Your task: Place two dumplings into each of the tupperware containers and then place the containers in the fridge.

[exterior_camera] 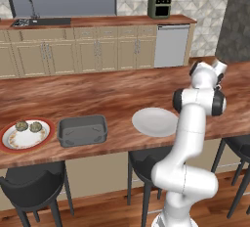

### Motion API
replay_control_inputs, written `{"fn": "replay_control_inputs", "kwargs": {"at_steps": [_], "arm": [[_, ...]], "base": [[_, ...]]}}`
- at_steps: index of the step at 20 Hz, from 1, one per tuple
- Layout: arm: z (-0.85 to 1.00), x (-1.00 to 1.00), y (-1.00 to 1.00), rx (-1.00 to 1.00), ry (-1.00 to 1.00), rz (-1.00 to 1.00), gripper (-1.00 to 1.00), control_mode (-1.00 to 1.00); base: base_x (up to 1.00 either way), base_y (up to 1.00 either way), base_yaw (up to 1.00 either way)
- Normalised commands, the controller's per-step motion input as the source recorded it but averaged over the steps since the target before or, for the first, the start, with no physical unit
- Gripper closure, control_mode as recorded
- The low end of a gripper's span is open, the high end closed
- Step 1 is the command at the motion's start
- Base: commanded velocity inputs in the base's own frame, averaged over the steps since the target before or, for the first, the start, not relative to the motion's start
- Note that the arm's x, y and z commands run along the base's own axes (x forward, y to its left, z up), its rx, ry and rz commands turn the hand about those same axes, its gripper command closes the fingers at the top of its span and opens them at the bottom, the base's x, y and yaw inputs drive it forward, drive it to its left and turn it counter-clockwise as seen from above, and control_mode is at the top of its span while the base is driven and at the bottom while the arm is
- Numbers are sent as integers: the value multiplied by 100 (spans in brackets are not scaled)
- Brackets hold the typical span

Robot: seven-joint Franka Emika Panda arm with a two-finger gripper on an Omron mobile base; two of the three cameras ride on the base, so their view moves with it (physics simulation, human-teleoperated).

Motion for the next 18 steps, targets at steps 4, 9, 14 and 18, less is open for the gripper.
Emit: {"fn": "replay_control_inputs", "kwargs": {"at_steps": [4, 9, 14, 18], "arm": [[34, -2, 69, -8, -4, 0, -100, -100], [-3, 0, 85, -11, 0, 0, -100, -100], [-18, 0, 61, -13, 0, 0, -100, -100], [-20, 0, 39, -11, 0, -1, -100, -100]], "base": [[0, 0, 0], [0, 0, 0], [0, 0, 0], [0, 0, 0]]}}
